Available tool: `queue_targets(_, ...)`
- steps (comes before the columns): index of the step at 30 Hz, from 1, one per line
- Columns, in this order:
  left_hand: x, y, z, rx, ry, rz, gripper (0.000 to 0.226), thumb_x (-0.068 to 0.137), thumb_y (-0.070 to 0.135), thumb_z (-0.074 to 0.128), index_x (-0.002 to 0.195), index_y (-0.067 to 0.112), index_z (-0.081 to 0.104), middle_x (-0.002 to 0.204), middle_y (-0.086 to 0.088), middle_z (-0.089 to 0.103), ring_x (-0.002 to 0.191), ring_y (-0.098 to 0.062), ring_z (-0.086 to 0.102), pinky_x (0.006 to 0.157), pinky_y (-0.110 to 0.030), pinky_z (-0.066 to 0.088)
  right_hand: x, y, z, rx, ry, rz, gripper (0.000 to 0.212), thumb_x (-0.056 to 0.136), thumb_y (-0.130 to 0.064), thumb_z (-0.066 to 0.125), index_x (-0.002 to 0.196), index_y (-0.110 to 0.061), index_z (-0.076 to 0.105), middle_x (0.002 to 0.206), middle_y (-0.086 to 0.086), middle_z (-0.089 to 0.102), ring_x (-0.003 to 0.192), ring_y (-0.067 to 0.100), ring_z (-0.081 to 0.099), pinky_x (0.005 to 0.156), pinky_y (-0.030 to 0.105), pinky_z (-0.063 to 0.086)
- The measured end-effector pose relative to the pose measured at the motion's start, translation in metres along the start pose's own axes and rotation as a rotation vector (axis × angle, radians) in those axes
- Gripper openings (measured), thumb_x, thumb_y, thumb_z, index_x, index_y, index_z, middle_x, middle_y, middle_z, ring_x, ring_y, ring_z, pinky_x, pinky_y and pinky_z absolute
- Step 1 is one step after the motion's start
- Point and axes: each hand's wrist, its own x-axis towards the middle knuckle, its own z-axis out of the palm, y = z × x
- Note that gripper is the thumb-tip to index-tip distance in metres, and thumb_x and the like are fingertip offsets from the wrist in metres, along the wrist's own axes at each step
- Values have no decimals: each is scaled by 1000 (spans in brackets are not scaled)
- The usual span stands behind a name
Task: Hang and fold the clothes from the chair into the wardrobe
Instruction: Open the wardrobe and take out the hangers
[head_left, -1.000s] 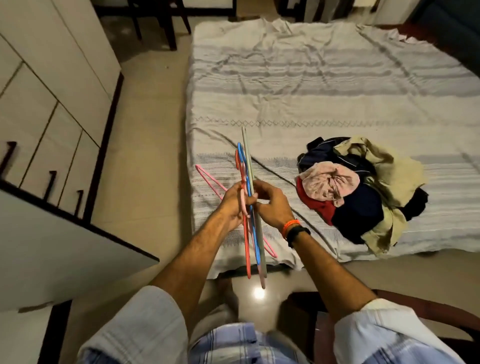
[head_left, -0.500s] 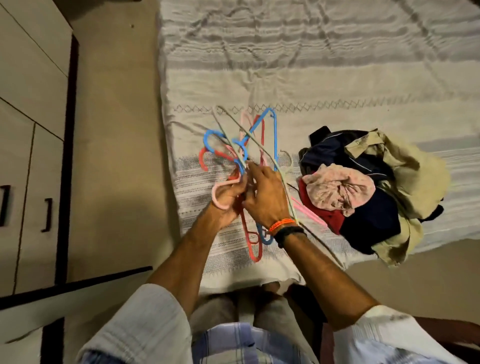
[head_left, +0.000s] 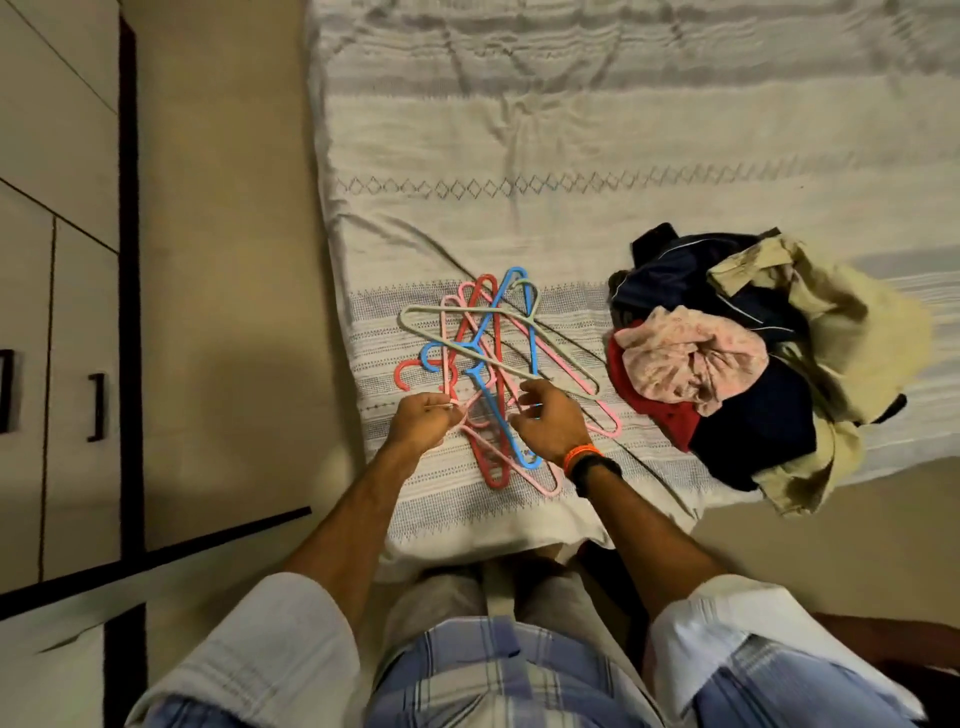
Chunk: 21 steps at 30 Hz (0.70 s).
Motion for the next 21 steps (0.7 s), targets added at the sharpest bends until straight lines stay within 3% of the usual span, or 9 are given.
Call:
queue_targets(6, -19, 25, 10, 74, -33, 103, 34, 83, 14, 74, 116, 9, 64, 114, -9, 69, 101, -22, 66, 86, -33, 51, -8, 0, -26, 19, 64, -37, 43, 85, -12, 71, 126, -8, 58, 115, 6, 68, 94, 22, 67, 87, 28, 51)
queue_targets(10, -33, 43, 20, 103, -53, 177, 23, 84, 11, 74, 103, 12, 63, 111, -12, 69, 93, -22, 63, 83, -33, 51, -17, 3, -43, 87, 126, -52, 40, 85, -9, 70, 124, -7, 59, 112, 6, 69, 94, 22, 67, 84, 28, 50)
queue_targets(14, -42, 69, 43, 128, -102, 237, 22, 85, 7, 72, 105, 8, 64, 103, -11, 69, 89, -20, 62, 79, -29, 49, -23, 12, -64, 178, 208, -25, 36, 85, -8, 71, 119, -8, 61, 109, 6, 68, 84, 18, 65, 78, 28, 52)
queue_targets(17, -47, 85, 72, 172, -137, 261, 22, 84, 12, 73, 105, 11, 66, 101, -9, 71, 85, -18, 62, 82, -31, 51, -26, 25, -86, 226, 266, -5, 33, 86, -7, 69, 118, -9, 60, 106, 5, 67, 81, 15, 63, 65, 12, 48)
queue_targets(19, -51, 97, 95, 196, -176, 277, 26, 85, 12, 72, 110, 9, 66, 100, -8, 71, 85, -18, 63, 80, -29, 51, -27, 34, -105, 247, 322, 13, 33, 86, -7, 69, 117, -9, 61, 102, 1, 67, 83, 14, 62, 70, 13, 46)
queue_targets(21, -54, 110, 117, 212, -214, 300, 25, 86, 11, 71, 110, 8, 65, 98, -8, 69, 85, -17, 62, 72, -25, 49, -25, 43, -123, 275, 379, 18, 30, 84, -6, 67, 113, -10, 64, 98, -1, 67, 83, 15, 63, 81, 25, 51)
